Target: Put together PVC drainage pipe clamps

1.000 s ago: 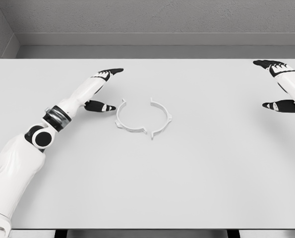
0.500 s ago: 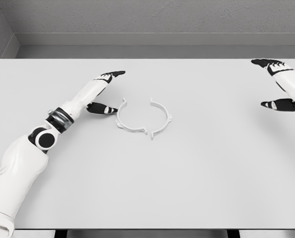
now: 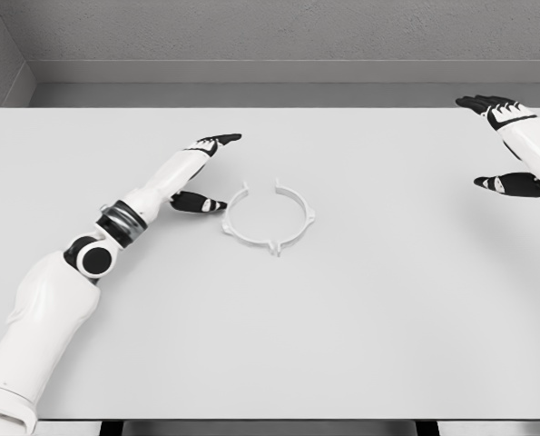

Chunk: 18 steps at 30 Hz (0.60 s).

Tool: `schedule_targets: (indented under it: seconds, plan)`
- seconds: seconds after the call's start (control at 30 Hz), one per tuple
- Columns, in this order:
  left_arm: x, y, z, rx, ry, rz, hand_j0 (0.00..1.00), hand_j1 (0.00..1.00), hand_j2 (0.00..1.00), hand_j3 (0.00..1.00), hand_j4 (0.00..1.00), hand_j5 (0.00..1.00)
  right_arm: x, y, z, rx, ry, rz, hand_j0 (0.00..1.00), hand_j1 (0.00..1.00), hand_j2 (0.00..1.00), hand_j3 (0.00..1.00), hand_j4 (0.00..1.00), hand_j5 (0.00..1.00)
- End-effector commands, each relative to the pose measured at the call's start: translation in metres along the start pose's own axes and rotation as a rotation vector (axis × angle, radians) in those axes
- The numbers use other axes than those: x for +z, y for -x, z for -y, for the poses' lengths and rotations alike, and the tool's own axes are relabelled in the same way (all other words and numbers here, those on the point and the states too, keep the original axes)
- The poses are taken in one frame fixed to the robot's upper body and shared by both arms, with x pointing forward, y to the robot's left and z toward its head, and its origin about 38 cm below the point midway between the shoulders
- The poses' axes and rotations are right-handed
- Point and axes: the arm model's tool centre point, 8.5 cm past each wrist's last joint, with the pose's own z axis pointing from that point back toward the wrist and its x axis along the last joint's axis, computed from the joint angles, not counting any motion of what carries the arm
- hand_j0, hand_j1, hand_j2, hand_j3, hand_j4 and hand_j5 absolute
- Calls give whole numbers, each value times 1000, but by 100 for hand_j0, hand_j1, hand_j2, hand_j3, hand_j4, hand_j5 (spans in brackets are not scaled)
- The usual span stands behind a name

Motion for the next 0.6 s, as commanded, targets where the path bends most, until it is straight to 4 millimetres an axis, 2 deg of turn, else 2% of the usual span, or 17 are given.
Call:
schedule_targets:
  seconds: [0.0,0.07,0.13,0.2,0.33,0.37,0.4,0.47,0.57]
  plan:
    - [-1,-2,0,7,-6,4,100,100,100,100,100,100,-1,0,-1,-5,-2,2,100,100,100,100,100,100]
    - [-3,-3,2,12,-7,8,100,100,100,100,100,100,-1,2,-3,-6,-9,-5,100,100,100,100,100,100]
    - [-3,-3,2,13,-7,8,100,100,100,100,100,100,4,2,-12,-17,-31,-10,100,100,100,100,100,100]
    - [-3,-3,2,13,-7,8,100,100,100,100,100,100,-1,-3,-21,-25,-54,7,100,100,100,100,100,100]
    - [-2,2,-11,12,-34,-3,100,100,100,100,100,100,-8,-15,-39,-35,-109,45,100,100,100,100,100,100]
    - [1,3,-14,7,-36,-5,100,100,100,100,100,100,-9,-16,-41,-35,-115,51,100,100,100,100,100,100]
    - [14,14,-27,-28,-31,-28,100,100,100,100,100,100,-9,-16,-43,-40,-121,50,100,100,100,100,100,100]
    - [22,16,-40,-67,-30,-28,100,100,100,100,100,100,-5,-14,-47,-46,-126,42,100,100,100,100,100,100]
    - [38,19,-41,-92,-12,-34,100,100,100,100,100,100,-5,-14,-46,-45,-125,41,100,100,100,100,100,100]
